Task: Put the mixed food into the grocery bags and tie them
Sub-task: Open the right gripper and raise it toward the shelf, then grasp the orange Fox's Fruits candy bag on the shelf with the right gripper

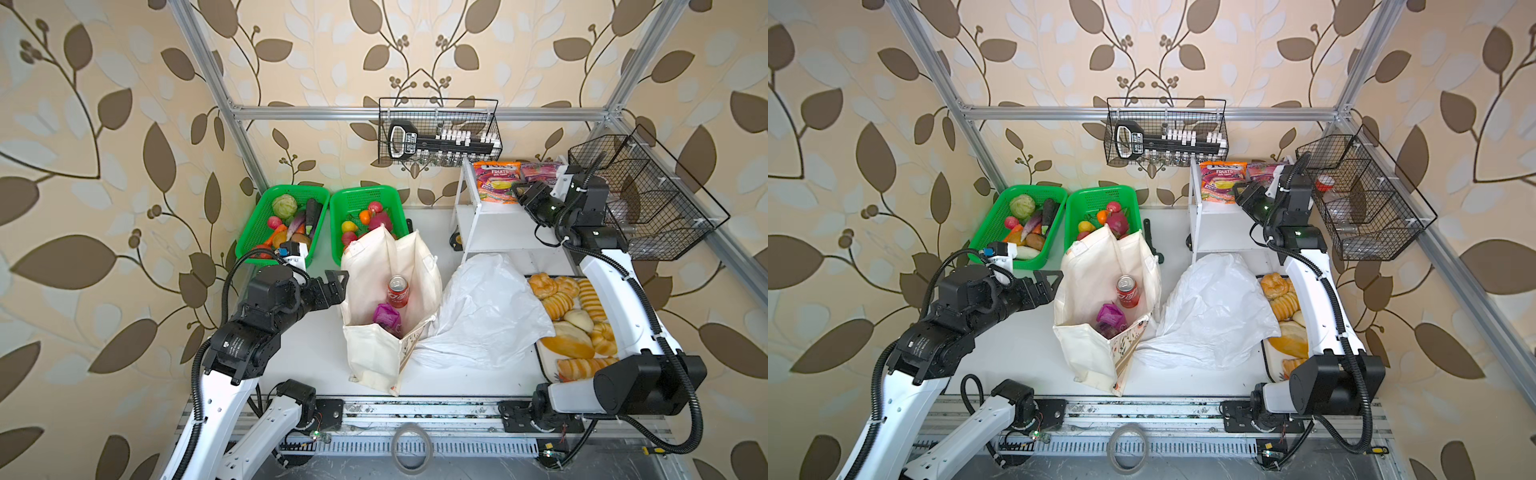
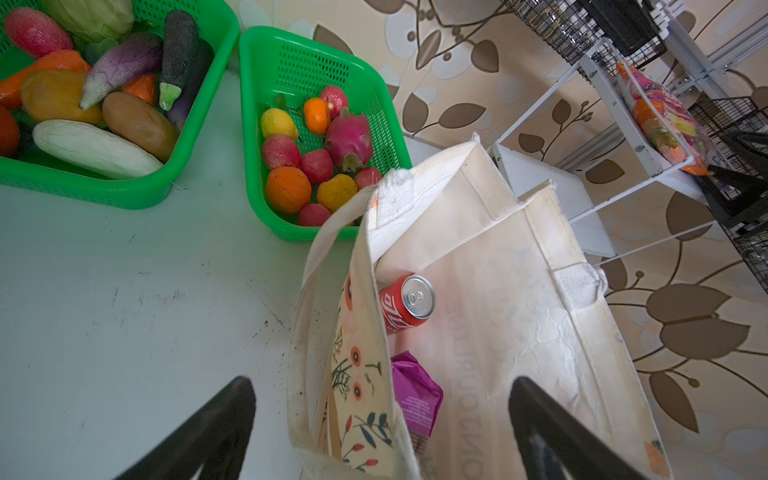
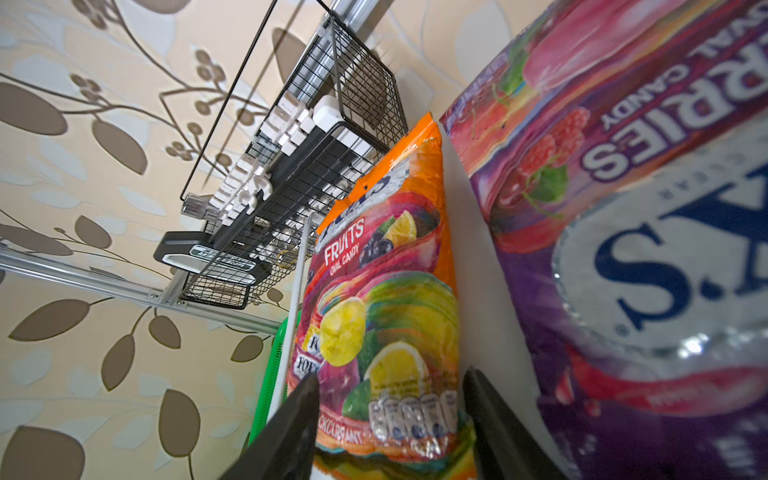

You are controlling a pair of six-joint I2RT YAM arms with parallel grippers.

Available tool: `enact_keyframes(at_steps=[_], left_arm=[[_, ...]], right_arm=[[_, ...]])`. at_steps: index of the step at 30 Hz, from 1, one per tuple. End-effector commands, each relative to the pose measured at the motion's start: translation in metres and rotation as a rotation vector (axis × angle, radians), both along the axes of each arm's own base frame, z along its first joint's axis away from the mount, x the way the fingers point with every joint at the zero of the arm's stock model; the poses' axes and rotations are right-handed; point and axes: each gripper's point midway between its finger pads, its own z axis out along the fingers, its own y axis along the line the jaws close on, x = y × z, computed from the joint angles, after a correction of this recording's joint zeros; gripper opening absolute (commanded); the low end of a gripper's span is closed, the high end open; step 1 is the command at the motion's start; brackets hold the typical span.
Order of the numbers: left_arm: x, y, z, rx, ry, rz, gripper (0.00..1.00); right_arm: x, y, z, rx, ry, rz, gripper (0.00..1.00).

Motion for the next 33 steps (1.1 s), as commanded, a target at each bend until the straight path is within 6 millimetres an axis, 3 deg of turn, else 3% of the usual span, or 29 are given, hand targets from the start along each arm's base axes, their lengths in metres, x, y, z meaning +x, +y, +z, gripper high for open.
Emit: enact_keyframes(at_steps=[1,3,10,14,23,28,31,33], left_arm=[[-0.002,0.007,0.009,0.019,-0.038,0.021,0.97],[-0.003,0.008,0.007,0.019,-0.036,0.026,0.97],[-0.003,0.008,0.006,0.017,-0.035,0.028,0.97],[-0.001,0.007,0.004,0.016,-0.029,0.024,0.97],[0.001,0.005,0.002,0.015,-0.024,0.019,0.98],[0.002,0.003,0.002,0.008,-0.023,0.014,0.98],[0.001,0.003,0.003,0.008,-0.022,0.012,0.98],[0.000,0.004,0.003,0.009,-0.023,0.013,0.98]], right_arm=[[0.009,0.001,-0.010,0.045,0.035,0.003,0.57],[0.010,0.000,-0.013,0.051,0.040,-0.004,0.54],[0.003,0.007,-0.010,0.032,0.025,0.043,0.13],[-0.013,0.006,0.000,-0.023,-0.001,0.057,0.00],[-0.052,0.012,0.000,-0.135,0.025,0.135,0.00],[-0.060,0.005,-0.006,-0.136,0.028,0.110,0.00],[-0.058,0.010,-0.006,-0.087,0.015,0.135,0.14],[-0.055,0.014,-0.005,-0.051,0.007,0.152,0.31]])
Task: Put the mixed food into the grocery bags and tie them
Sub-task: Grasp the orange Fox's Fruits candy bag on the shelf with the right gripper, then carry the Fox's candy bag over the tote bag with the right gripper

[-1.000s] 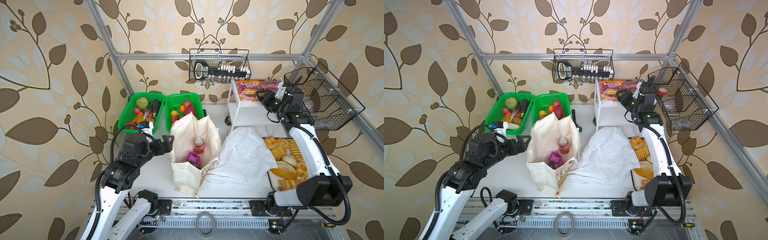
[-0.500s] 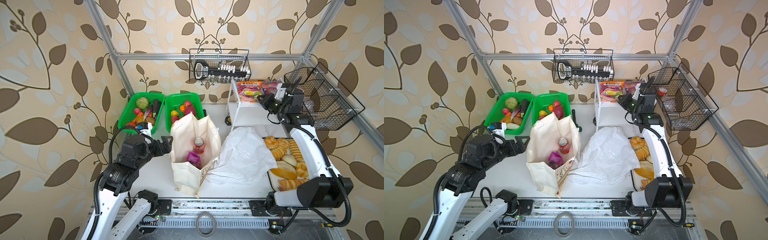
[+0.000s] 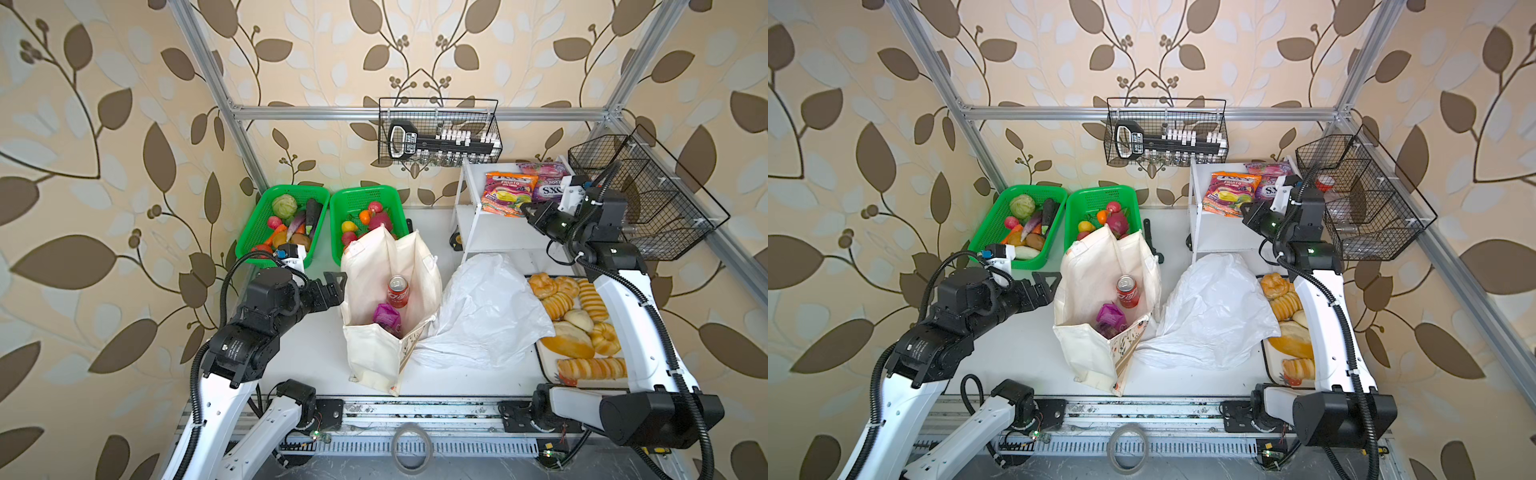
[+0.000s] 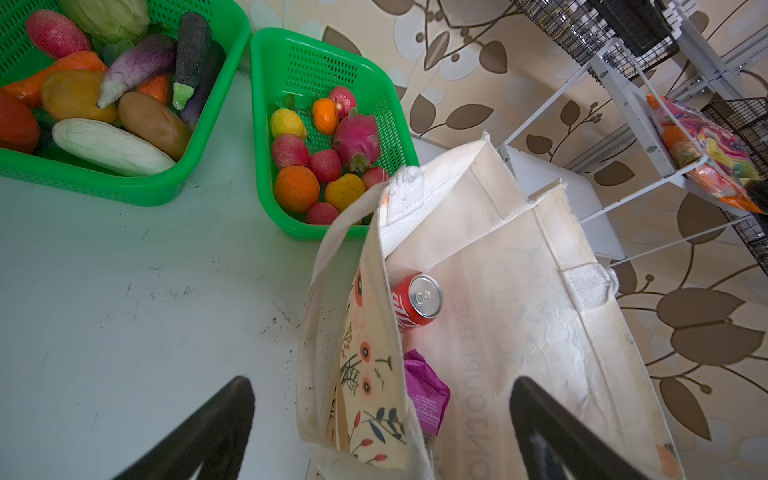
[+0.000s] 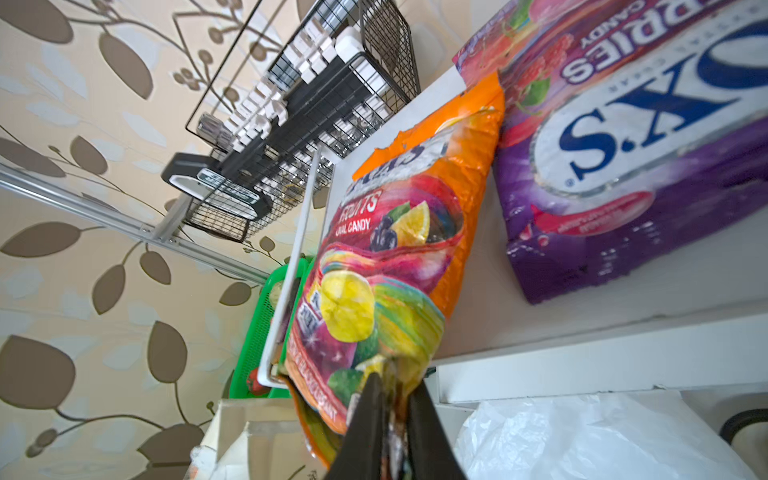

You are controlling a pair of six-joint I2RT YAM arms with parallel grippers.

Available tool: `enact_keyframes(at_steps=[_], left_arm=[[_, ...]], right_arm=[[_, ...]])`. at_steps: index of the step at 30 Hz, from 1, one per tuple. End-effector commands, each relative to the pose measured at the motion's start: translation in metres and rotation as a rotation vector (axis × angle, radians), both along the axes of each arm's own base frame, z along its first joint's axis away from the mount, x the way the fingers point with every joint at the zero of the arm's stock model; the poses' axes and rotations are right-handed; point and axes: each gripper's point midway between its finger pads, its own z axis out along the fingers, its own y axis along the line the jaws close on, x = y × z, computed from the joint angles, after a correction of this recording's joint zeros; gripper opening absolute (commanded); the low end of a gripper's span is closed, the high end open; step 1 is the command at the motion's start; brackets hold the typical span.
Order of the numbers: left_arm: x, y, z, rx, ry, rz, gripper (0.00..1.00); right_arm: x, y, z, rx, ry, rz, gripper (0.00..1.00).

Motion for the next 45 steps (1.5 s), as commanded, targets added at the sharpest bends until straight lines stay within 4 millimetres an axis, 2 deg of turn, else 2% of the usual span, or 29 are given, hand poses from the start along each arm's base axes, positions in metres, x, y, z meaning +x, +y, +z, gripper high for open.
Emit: enact_keyframes(at_steps=[1,3,6,14,17,20,22,25,32,37,42,45], left_arm=[[0.001,0.001,0.007,-0.003,-0.029,0.000,0.98],[0.000,0.001,0.007,-0.004,-0.029,0.001,0.98],[-0.002,0.002,0.007,-0.002,-0.030,0.002,0.98],[-0.004,0.002,0.010,-0.007,-0.034,0.002,0.98],[-0.004,0.002,0.010,-0.009,-0.034,-0.001,0.98],[-0.004,0.001,0.010,-0.010,-0.034,-0.002,0.98],[-0.003,0.001,0.010,-0.010,-0.034,-0.001,0.98],[-0.002,0.000,0.010,-0.014,-0.032,-0.005,0.98],[0.001,-0.002,0.009,-0.014,-0.024,-0.009,0.98],[0.003,-0.003,0.006,-0.012,-0.013,-0.014,0.98],[0.002,-0.001,0.003,0.003,-0.006,-0.009,0.98],[0.003,-0.003,0.001,0.000,0.000,-0.016,0.97]], right_arm=[[0.001,0.011,0.003,0.055,-0.021,0.059,0.38],[0.003,0.014,0.004,0.088,-0.026,0.065,0.46],[0.008,0.014,0.004,0.130,-0.024,0.060,0.51],[0.014,0.017,-0.005,0.167,0.003,0.064,0.53],[0.013,0.013,-0.004,0.146,-0.008,0.046,0.42],[0.011,0.012,0.000,0.114,-0.021,0.045,0.14],[0.010,0.013,0.008,0.076,-0.048,0.060,0.04],[0.009,0.018,0.026,0.034,-0.121,0.110,0.01],[0.005,0.029,0.082,-0.031,-0.275,0.199,0.00],[0.001,0.028,0.108,-0.014,-0.345,0.176,0.00],[-0.021,0.040,0.126,0.005,-0.383,0.239,0.00],[-0.046,0.060,0.140,0.020,-0.421,0.334,0.00]])
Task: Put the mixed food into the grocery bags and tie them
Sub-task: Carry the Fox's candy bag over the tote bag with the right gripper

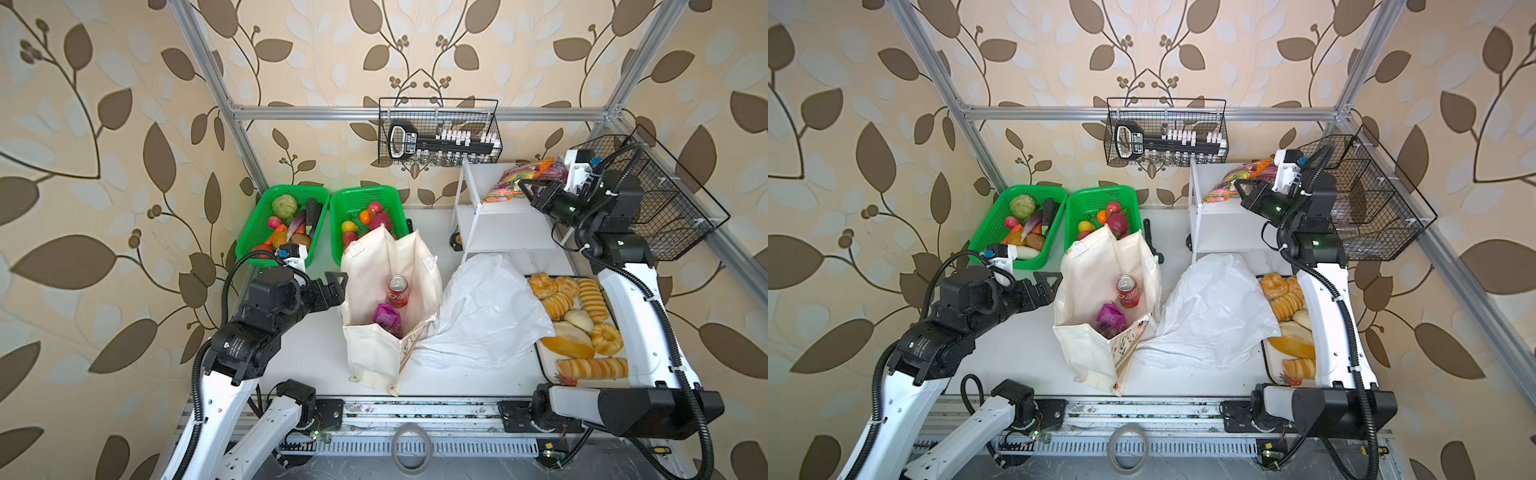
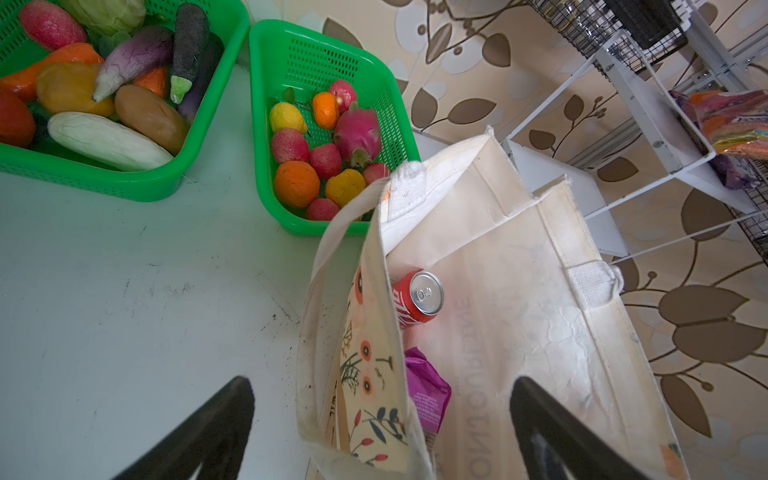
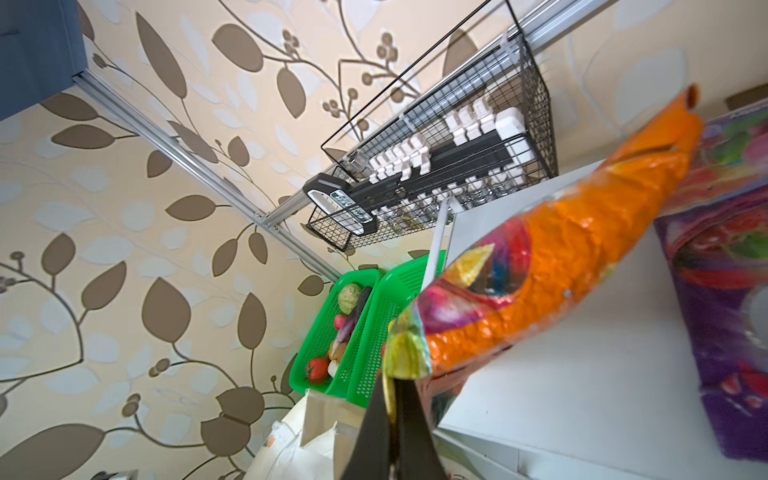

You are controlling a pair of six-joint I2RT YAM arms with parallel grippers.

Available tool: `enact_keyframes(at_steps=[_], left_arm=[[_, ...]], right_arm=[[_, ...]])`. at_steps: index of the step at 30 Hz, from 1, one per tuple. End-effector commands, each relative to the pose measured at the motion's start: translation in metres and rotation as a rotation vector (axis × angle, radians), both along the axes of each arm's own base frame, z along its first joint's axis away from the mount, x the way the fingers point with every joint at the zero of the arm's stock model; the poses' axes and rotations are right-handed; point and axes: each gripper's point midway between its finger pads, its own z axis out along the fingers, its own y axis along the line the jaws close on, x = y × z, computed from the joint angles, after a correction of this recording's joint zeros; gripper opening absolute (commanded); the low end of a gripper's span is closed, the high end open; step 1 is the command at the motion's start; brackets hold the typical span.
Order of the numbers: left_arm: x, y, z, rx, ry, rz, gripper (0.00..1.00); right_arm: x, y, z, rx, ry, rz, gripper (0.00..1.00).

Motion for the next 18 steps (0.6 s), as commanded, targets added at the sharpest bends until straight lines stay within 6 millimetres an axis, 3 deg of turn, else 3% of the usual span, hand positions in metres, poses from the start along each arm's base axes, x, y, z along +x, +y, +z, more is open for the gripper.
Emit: enact_keyframes(at_steps=[1,6,13,18], left_arm=[[0.003,-0.003,0.003,-0.005,-0.012,-0.014,0.96],[0.007,-0.009,0.000,-0.023,0.000,-0.036,0.93],[0.011,-0.017,-0.010,-0.035,0.033,-0.070,0.84],[0.015,-0.025,-0.024,-0.055,0.080,-0.094,0.77]], right_arm=[[-0.052,0.034,0.058,-0.006,-0.174,0.155,0.00],[-0.102,0.094,0.054,-0.046,-0.181,0.370,0.00],[-0.166,0.179,0.003,-0.216,-0.131,0.663,0.00],[-0.181,0.219,-0.049,-0.384,-0.047,0.754,0.00]])
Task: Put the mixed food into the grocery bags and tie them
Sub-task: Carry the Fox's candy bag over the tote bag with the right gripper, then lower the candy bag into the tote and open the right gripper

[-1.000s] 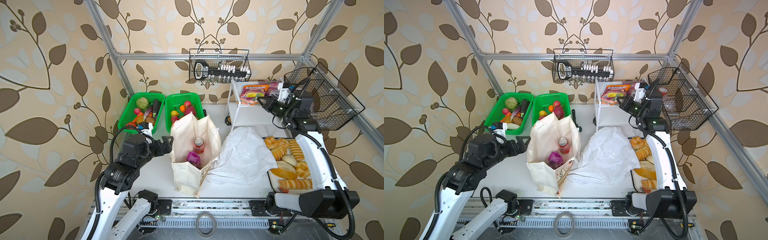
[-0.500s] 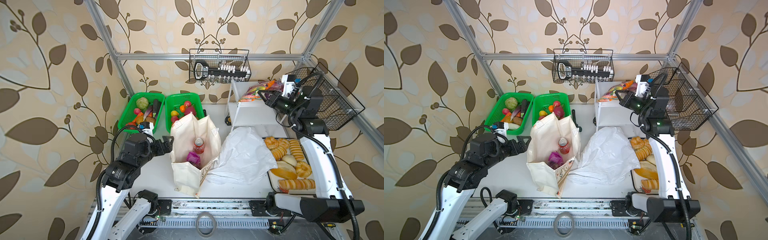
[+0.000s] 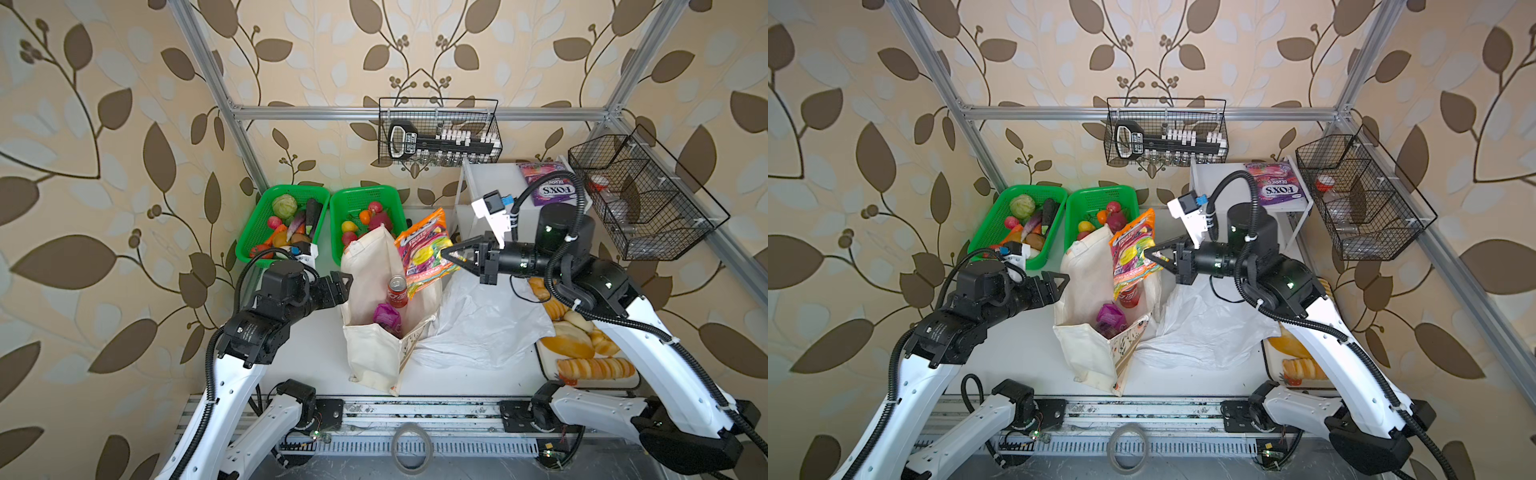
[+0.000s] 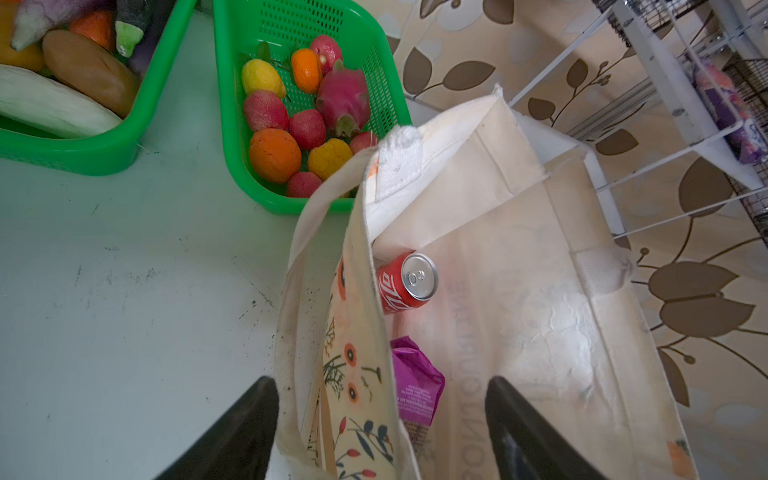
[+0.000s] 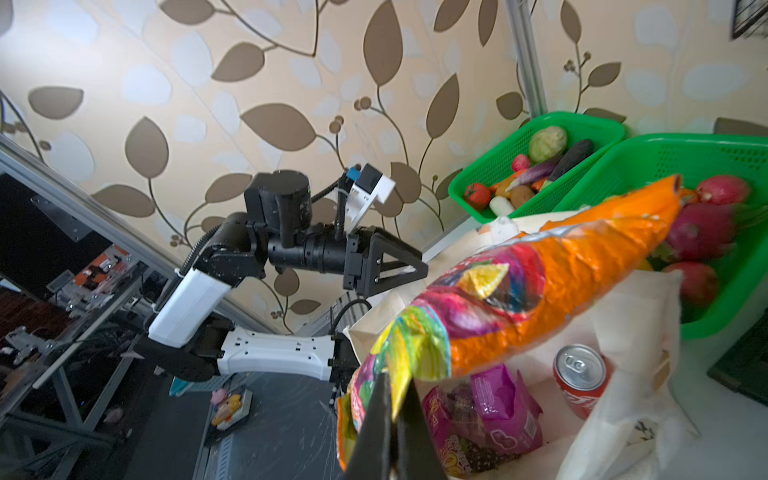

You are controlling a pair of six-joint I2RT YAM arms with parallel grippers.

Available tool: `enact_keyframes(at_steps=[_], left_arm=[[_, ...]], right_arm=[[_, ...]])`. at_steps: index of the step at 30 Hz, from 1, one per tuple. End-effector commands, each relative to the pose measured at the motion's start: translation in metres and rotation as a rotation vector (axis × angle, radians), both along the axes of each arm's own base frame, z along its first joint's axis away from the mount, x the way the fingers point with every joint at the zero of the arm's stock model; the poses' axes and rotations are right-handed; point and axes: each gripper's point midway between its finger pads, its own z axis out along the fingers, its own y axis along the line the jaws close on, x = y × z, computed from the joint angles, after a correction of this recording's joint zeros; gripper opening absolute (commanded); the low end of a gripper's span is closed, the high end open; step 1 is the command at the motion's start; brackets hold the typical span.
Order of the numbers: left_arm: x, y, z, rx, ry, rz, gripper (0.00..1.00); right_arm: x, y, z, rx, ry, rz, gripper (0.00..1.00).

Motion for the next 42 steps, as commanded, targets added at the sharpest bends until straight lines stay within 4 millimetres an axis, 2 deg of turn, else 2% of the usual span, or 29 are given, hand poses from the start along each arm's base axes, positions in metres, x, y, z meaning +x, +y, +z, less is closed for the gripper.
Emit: enact_keyframes(at_steps=[1,4,7,13,16,19,24,26,27,28,29,33,36,38,42], left_arm=[[0.004,-0.010,-0.001,-0.038,0.003,-0.042,0.75],[0.001,-0.012,-0.008,-0.047,0.019,-0.051,0.68],[0.001,-0.011,-0.010,-0.048,0.021,-0.047,0.61],[0.002,-0.014,-0.011,-0.059,0.027,-0.054,0.44],[0.004,-0.013,-0.013,-0.057,0.029,-0.042,0.39],[0.006,-0.013,-0.012,-0.062,0.030,-0.039,0.35],[0.008,-0.014,-0.010,-0.063,0.028,-0.040,0.29],[0.008,-0.013,-0.010,-0.063,0.028,-0.034,0.26],[0.008,-0.013,-0.009,-0.065,0.025,-0.031,0.24],[0.009,-0.012,-0.009,-0.065,0.023,-0.028,0.21],[0.009,-0.012,-0.009,-0.065,0.021,-0.024,0.21],[0.011,-0.011,-0.007,-0.065,0.010,-0.014,0.19],[0.012,-0.010,-0.006,-0.067,0.006,-0.010,0.18],[0.013,-0.011,-0.005,-0.069,0.000,-0.009,0.17],[0.015,-0.011,-0.002,-0.072,-0.014,-0.008,0.16]], right_arm=[[0.004,0.013,-0.038,-0.173,-0.043,-0.009,0.00],[0.012,0.025,-0.070,-0.269,0.000,-0.017,0.00],[0.013,0.040,-0.089,-0.307,0.043,0.023,0.00],[-0.005,0.073,-0.123,-0.370,0.101,0.148,0.00],[-0.016,0.088,-0.139,-0.408,0.142,0.205,0.00],[-0.029,0.100,-0.148,-0.437,0.165,0.272,0.00],[-0.050,0.111,-0.147,-0.422,0.180,0.382,0.01],[-0.054,0.106,-0.147,-0.439,0.170,0.402,0.07],[-0.055,0.102,-0.147,-0.452,0.160,0.401,0.15],[-0.054,0.097,-0.146,-0.472,0.144,0.391,0.28],[-0.053,0.092,-0.145,-0.489,0.130,0.376,0.34],[-0.041,0.068,-0.122,-0.492,0.052,0.260,0.43],[-0.017,0.041,-0.098,-0.465,-0.023,0.063,0.48],[0.005,0.014,-0.089,-0.419,-0.016,-0.110,0.51],[0.043,-0.041,-0.093,-0.226,0.146,-0.382,0.54]])
